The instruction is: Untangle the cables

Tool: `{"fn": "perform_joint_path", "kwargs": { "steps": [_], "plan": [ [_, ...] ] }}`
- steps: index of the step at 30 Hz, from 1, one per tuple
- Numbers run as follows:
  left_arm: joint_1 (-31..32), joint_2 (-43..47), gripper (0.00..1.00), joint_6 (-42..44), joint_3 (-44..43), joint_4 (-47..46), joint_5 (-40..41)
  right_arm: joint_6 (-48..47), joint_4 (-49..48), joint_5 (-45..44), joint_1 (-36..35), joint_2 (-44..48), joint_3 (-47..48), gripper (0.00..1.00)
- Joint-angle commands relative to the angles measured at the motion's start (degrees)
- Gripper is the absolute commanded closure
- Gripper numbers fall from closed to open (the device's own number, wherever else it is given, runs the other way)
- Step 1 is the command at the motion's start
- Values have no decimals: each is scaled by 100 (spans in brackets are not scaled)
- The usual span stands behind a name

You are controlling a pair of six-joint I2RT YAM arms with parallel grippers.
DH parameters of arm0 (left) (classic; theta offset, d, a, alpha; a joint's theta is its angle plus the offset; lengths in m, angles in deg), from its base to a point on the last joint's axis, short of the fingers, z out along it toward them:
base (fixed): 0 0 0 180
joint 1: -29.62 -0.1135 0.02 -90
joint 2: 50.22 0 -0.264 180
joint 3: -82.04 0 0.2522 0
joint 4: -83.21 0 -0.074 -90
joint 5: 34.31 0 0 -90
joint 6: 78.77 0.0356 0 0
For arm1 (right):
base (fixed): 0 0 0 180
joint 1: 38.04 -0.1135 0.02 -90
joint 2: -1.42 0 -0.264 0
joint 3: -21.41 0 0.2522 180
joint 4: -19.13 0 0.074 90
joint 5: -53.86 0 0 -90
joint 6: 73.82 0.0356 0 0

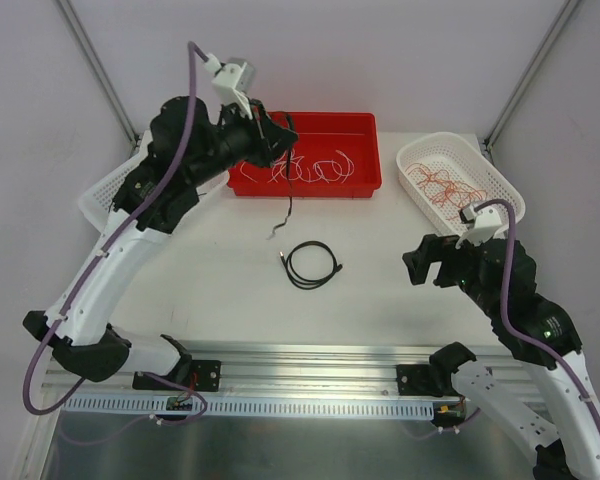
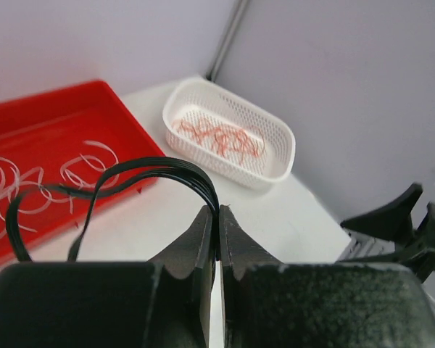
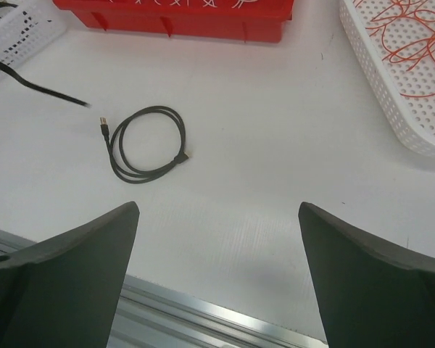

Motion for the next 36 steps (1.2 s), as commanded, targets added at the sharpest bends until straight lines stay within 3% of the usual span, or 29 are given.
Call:
{"fn": "perform_joint_path", "kwargs": {
  "steps": [1, 8, 16, 22, 36],
  "plan": [
    [-458, -24, 100, 143, -716, 59, -212, -107, 33, -129, -21, 3, -81, 3],
    [-2170, -156, 100, 310, -1262, 94, 306, -81, -99, 109, -30, -146, -231, 3],
    [-3498, -673, 100, 372, -1552, 94, 1177, -54, -231, 311, -30, -339, -407, 3],
    [-4123, -1113, 100, 336, -1745, 68, 1300, -125, -301, 311, -21, -453, -503, 3],
    [-4617, -1545, 100, 29, -2641, 24, 931, -274, -512, 302, -30, -946, -530, 3]
  ]
}}
